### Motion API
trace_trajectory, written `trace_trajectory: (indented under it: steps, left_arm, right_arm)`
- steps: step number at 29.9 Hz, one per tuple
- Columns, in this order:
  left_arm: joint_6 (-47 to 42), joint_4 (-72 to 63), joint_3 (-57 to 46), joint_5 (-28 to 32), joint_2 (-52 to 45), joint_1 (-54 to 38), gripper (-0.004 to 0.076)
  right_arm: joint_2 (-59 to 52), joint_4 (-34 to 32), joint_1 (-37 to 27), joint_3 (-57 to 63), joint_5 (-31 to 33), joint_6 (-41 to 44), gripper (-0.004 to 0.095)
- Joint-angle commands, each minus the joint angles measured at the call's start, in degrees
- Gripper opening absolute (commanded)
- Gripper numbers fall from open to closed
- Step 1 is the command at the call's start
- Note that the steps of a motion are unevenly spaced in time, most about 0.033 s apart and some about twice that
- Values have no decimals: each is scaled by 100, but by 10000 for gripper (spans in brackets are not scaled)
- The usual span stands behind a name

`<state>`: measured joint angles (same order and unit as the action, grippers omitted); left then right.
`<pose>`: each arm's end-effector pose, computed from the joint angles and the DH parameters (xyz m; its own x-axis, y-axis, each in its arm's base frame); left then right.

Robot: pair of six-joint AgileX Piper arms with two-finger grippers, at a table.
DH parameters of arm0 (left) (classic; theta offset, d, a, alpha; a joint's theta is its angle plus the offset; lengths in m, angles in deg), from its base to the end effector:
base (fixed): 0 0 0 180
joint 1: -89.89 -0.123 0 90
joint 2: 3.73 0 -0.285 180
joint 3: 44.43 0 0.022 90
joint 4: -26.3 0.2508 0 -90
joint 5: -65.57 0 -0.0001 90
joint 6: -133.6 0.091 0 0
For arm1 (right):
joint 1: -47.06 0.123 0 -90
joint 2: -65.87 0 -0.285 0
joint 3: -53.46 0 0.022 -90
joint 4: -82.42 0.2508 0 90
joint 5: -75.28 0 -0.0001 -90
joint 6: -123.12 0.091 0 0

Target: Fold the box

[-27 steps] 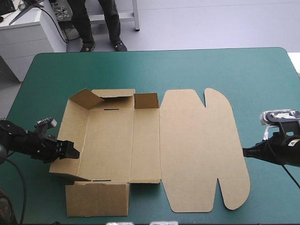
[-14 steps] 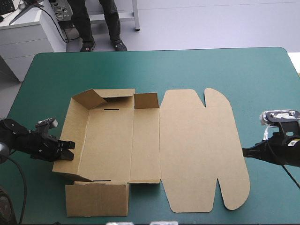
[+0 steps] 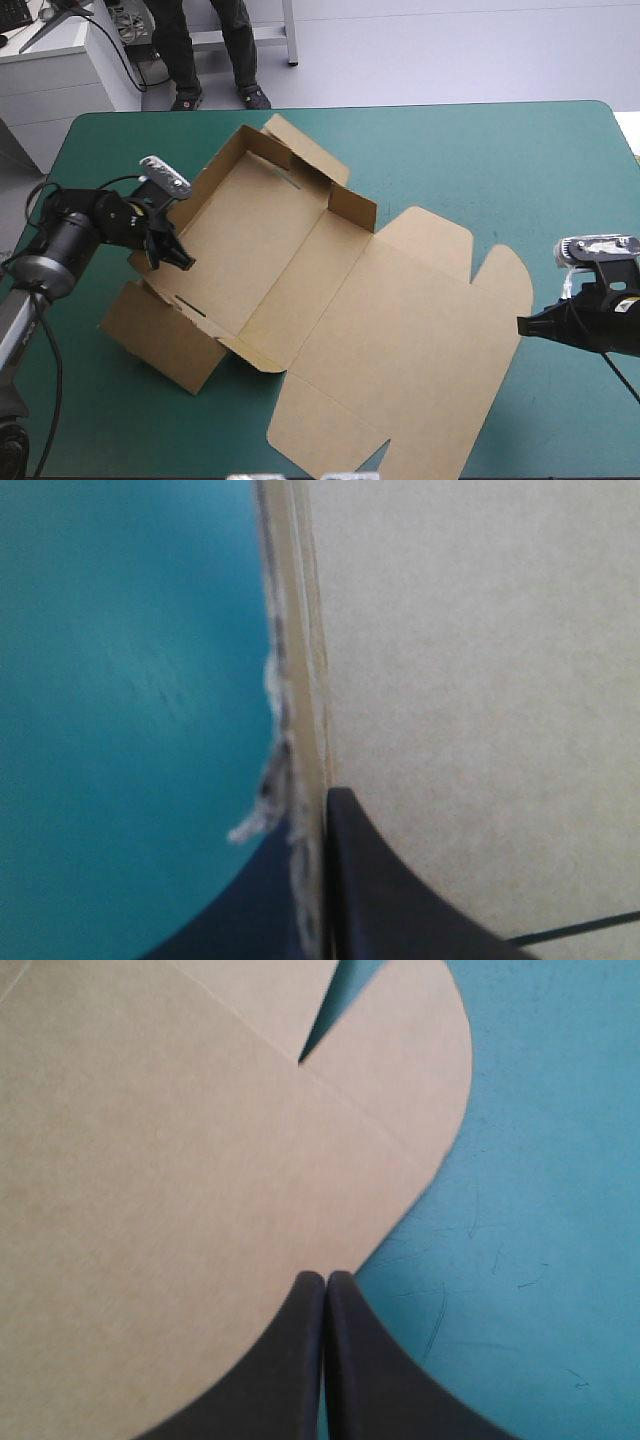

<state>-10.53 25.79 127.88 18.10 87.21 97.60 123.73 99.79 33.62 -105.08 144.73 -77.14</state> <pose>0.3038 -0.0417 0.3165 -0.5893 0.6661 -0.4571 0.5901 0.7414 0.3197 0.1393 -0.0071 0.3584 -0.8183 -0.0432 -0.5732 -0.1229 0.9872 0.1011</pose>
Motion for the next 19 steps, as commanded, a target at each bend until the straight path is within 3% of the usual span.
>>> trace_trajectory:
  steps: [1,9,13,19]
  left_arm:
    - [30,801,391,920,22,711,-8]
    - [-38,2343,486,2426,497,2093,-8]
    - [-536,3207,486,3229,585,2592,-8]
    - [-1501,4939,486,3481,606,3265,-8]
  right_arm:
    - [-22,110,-32,-134,-125,-55,-19]
    - [-22,110,-32,-134,-126,-55,-19]
    - [-22,125,-32,-134,-126,-18,-19]
    - [-22,153,-32,-134,-126,-18,-19]
